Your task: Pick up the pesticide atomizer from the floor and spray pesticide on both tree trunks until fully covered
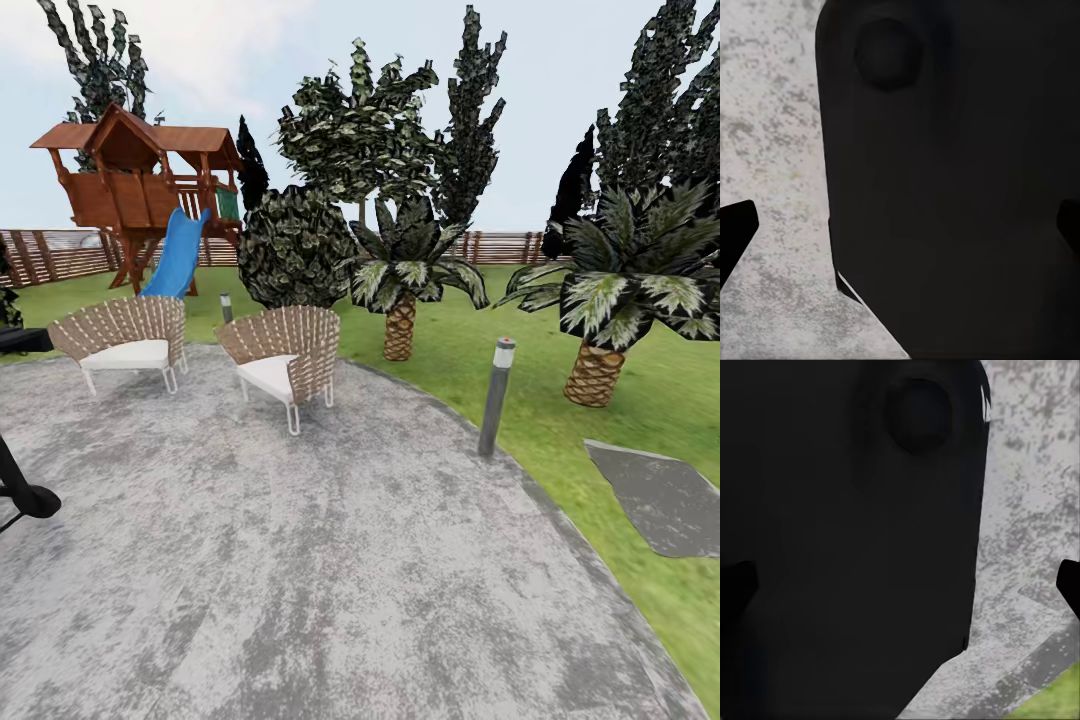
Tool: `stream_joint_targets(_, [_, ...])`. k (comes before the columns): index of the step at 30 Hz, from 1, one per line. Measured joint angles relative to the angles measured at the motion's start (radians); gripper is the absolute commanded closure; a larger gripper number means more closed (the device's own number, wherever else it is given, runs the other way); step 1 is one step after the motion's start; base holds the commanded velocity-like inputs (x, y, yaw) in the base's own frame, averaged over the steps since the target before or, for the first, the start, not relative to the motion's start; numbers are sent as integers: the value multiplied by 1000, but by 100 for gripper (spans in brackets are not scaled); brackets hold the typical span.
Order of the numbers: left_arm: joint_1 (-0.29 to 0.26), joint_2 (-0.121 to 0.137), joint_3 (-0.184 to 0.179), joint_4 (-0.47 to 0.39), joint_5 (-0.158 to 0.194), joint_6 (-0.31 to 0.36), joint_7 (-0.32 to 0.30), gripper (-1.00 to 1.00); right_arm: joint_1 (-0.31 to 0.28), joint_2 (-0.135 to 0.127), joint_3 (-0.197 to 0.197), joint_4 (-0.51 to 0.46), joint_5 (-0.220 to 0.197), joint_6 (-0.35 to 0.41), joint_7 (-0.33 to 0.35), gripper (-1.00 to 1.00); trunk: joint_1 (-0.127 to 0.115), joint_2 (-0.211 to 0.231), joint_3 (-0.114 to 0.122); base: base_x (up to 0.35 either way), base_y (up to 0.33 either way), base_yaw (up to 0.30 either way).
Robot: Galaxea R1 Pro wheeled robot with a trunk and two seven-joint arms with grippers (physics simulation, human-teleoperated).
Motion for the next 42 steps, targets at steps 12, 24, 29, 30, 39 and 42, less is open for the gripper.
stream_joint_targets(12, [0, -4, 2, -19, 3, -3, 2, -100, -7, 28, 2, -53, 2, -30, -3, -100, 0, 0, 0, 0, 0, 0])
stream_joint_targets(24, [-46, -1, 20, -84, 2, -28, 4, -100, -8, -24, 0, -121, 3, -97, -6, -100, 0, 0, 1, 0, 0, 0])
stream_joint_targets(29, [-212, -4, 18, -324, 2, -202, 3, -100, -11, -50, -2, -491, 2, -300, -6, -100, 0, 0, 1, 0, 0, 0])
stream_joint_targets(30, [-199, -3, 18, -325, 3, -208, 3, -100, -9, -52, -2, -521, 2, -301, -5, -100, 0, 0, 1, 0, 0, 0])
stream_joint_targets(39, [-187, 18, 88, -311, 21, -222, 4, -100, -9, -77, -2, -554, 5, -316, -4, -100, 0, 0, 1, 0, 0, 0])
stream_joint_targets(42, [-187, 20, 90, -310, 21, -222, 4, -100, -9, -77, -2, -554, 6, -315, -4, -100, 0, 0, 1, 0, 0, 0])
